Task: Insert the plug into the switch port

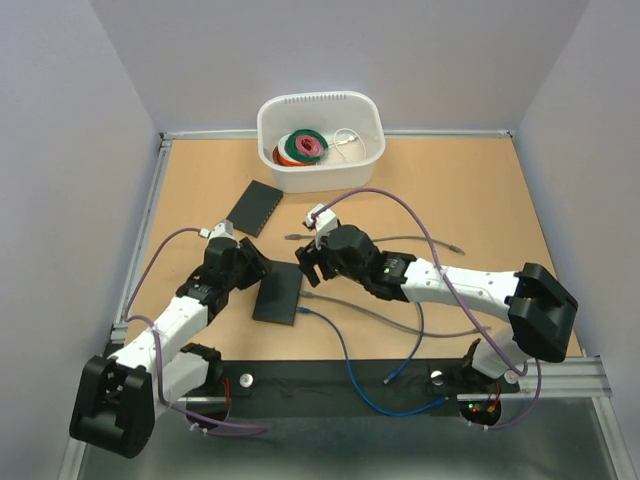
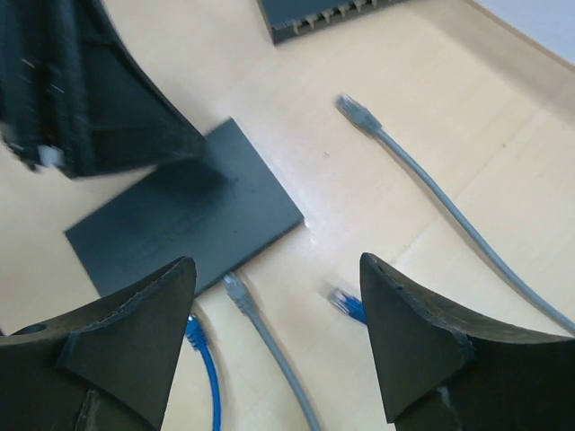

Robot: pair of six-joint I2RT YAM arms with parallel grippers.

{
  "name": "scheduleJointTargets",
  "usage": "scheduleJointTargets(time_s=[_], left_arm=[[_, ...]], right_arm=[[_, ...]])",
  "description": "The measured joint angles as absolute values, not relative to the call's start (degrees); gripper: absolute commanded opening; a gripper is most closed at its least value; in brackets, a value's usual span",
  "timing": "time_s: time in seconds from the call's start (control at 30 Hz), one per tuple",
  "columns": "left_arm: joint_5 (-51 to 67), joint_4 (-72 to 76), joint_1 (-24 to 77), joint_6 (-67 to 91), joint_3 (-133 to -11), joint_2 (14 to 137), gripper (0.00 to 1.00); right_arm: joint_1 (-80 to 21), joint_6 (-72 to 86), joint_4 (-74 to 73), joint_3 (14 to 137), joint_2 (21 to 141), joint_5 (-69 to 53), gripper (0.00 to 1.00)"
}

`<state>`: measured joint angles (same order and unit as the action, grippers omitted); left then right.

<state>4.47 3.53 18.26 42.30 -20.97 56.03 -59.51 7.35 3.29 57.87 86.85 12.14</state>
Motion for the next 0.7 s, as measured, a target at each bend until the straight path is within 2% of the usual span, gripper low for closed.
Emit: scheduleJointTargets(time_s=[0.37,0.57,0.7], left_arm=[[2.79,-7.75,18.26,39.11,-32.67,49.10,0.59],[-3.18,-13.78,18.26,33.47,-42.17,47.11,0.59],[-6.61,-15.64,18.24,30.20,-43.11,46.13,0.59]], right_arm=[[-54.78,8.62,-1.30,50.57,86.91,14.74,0.80],[-54.39,8.47,-1.17,50.65,89.27,14.74,0.79],[-54.39,8.38,-1.76,50.63,92.12,14.59,0.79]])
